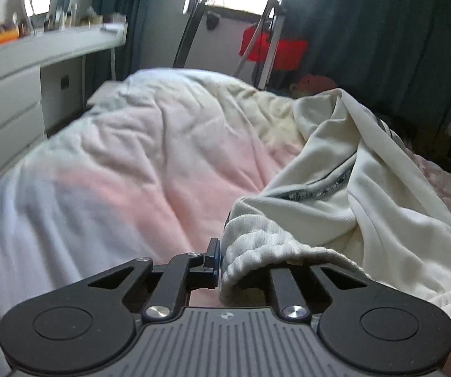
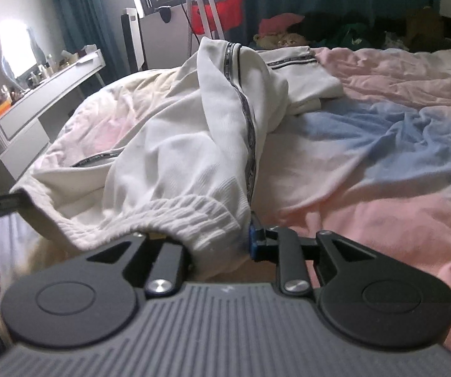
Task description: Fold clothes
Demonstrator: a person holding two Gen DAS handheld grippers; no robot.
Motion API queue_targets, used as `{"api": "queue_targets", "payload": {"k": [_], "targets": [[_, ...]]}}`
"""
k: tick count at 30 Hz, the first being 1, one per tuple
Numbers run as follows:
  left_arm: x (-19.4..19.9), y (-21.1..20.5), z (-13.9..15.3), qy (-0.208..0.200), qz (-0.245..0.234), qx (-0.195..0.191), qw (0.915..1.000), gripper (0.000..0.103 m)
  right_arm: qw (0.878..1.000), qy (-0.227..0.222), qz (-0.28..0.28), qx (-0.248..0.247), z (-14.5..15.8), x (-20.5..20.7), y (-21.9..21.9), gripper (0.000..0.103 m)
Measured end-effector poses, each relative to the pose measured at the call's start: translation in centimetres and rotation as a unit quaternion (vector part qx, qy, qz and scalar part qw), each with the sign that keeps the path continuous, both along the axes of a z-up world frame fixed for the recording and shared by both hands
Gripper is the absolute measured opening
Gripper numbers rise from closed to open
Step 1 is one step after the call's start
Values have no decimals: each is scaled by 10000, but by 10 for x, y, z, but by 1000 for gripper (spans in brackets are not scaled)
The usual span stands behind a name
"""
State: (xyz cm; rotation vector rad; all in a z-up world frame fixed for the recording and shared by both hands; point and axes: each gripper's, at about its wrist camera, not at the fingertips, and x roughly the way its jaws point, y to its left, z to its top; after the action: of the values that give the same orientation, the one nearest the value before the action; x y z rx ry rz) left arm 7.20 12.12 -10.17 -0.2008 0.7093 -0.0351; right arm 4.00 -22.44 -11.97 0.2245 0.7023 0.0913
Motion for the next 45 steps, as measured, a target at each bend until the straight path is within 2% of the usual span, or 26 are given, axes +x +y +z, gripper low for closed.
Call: {"api": "queue_targets", "payload": {"k": [3,5,7,9,11,14,17,20,22,24,26,28,31,34,36,38,39,40,41,42,43,44,45], "targets": [[-5,7,3,144,-165,-237,9995,32,9998,100,66,182,2,-3,-5,30],[-12,14,5,205,-317,-462,9982,55,9993,144,15,352,4,-6,-11,34],[-24,20,7,245,-381,-747,9962,62,9975,231,26,660,4,-8,-17,47],[-34,25,8,312,-405,-1024,9934,66,9934,304,145,1099,3,-11,-22,73],[-41,30,7,349,-405,-1329,9897,73,9882,281,230,1485,5,-15,-28,80],[-45,40,9,248,-341,-1775,9832,85,9781,177,269,2057,8,-17,-36,80],[-46,47,11,87,-263,-2109,9771,87,9679,156,-114,2505,2,-12,-50,79],[-41,49,9,-7,-246,-2295,9730,90,9566,339,-552,2842,-13,-1,-63,81],[-33,46,4,75,-189,-2262,9739,90,9476,575,-748,3051,-25,9,-68,81],[-19,43,-8,408,-88,-2293,9725,90,9361,772,-872,3319,-38,19,-71,81],[-8,43,-22,700,-16,-2516,9653,90,9274,845,-824,3550,-44,26,-69,81],[1,42,-32,799,24,-2661,9606,89,9189,910,-768,3762,-50,34,-67,81],[10,37,-37,721,-31,-2676,9608,87,9228,974,-751,3651,-52,38,-61,81],[18,32,-43,728,-73,-2672,9609,75,9232,1066,-795,3605,-59,39,-58,81],[23,31,-48,750,-51,-2627,9619,63,9233,1056,-793,3607,-61,39,-56,81],[27,31,-51,774,39,-2582,9630,46,9270,974,-770,3540,-60,39,-52,80],[28,32,-52,796,91,-2563,9633,43,9288,933,-758,3505,-59,39,-50,74],[29,32,-51,814,119,-2530,9640,36,9306,892,-746,3471,-59,38,-48,70],[29,33,-49,817,146,-2499,9647,26,9325,857,-723,3434,-58,38,-46,61],[28,34,-46,772,169,-2473,9657,23,9344,824,-696,3395,-57,37,-43,47],[28,35,-43,728,200,-2462,9663,19,9338,802,-700,3417,-57,35,-40,39],[27,38,-40,691,261,-2488,9657,16,9303,807,-747,3499,-58,32,-38,30],[27,41,-34,668,336,-2496,9654,15,9206,828,-841,3722,-61,28,-37,24]]}}
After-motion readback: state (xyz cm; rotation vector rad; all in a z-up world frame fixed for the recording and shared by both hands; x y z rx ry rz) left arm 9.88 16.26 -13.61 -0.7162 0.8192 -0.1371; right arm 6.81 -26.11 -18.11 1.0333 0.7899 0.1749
